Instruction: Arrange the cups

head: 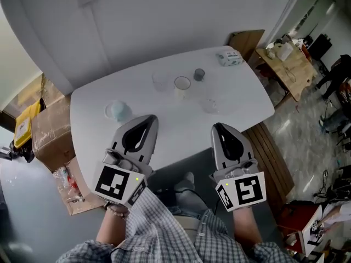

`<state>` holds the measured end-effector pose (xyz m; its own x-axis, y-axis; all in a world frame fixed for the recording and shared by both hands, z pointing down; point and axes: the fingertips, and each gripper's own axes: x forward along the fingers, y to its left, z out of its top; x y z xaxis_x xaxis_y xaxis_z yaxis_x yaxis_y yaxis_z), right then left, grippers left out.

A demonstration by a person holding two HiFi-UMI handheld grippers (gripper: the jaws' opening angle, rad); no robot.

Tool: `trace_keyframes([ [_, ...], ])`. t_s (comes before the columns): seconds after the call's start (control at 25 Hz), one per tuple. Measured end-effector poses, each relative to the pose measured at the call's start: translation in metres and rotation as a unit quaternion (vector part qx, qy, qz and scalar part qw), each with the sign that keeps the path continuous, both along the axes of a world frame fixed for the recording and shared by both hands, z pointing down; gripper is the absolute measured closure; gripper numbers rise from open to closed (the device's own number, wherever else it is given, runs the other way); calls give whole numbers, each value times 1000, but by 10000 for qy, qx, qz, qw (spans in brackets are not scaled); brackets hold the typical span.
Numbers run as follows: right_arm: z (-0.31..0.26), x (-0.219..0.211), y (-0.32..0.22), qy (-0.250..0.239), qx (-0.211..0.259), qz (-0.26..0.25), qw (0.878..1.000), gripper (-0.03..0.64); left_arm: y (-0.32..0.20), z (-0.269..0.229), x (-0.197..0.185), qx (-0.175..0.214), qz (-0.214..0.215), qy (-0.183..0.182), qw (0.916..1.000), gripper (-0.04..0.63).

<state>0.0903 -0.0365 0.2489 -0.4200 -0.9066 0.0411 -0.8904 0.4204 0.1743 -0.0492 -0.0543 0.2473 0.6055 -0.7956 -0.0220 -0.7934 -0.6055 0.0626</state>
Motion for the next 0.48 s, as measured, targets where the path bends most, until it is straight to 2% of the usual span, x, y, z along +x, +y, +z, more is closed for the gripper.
trace_keyframes([
  [0.48,19,43,-93,105,-361,-1092,9933,584,-60,17,45,-309,-1084,-32,9936,588],
])
